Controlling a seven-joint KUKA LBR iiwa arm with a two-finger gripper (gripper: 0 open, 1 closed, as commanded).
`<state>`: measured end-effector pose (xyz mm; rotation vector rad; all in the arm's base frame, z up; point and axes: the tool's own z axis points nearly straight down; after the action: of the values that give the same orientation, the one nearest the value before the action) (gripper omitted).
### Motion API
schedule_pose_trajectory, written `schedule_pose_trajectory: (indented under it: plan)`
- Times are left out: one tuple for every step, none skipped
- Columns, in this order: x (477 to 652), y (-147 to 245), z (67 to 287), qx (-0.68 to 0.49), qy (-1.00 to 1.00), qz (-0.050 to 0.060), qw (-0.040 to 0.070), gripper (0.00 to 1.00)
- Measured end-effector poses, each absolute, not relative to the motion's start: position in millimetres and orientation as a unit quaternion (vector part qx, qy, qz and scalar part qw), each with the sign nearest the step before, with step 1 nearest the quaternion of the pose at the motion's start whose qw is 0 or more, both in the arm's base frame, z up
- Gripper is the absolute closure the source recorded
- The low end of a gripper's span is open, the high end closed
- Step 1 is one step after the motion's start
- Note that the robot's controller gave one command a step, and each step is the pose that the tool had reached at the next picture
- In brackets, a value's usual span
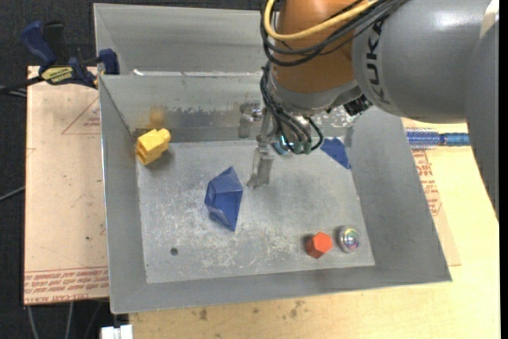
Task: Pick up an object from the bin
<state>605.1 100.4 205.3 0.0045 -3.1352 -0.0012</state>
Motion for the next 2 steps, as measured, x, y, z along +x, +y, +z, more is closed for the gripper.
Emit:
schedule_pose_trajectory:
  plan:
    - [597.3,129,67,0.182,-0.983,-0.001,0.002,0.00]
    - [588.8,129,101,0.292,-0.956,0.000,-0.002,0.00]
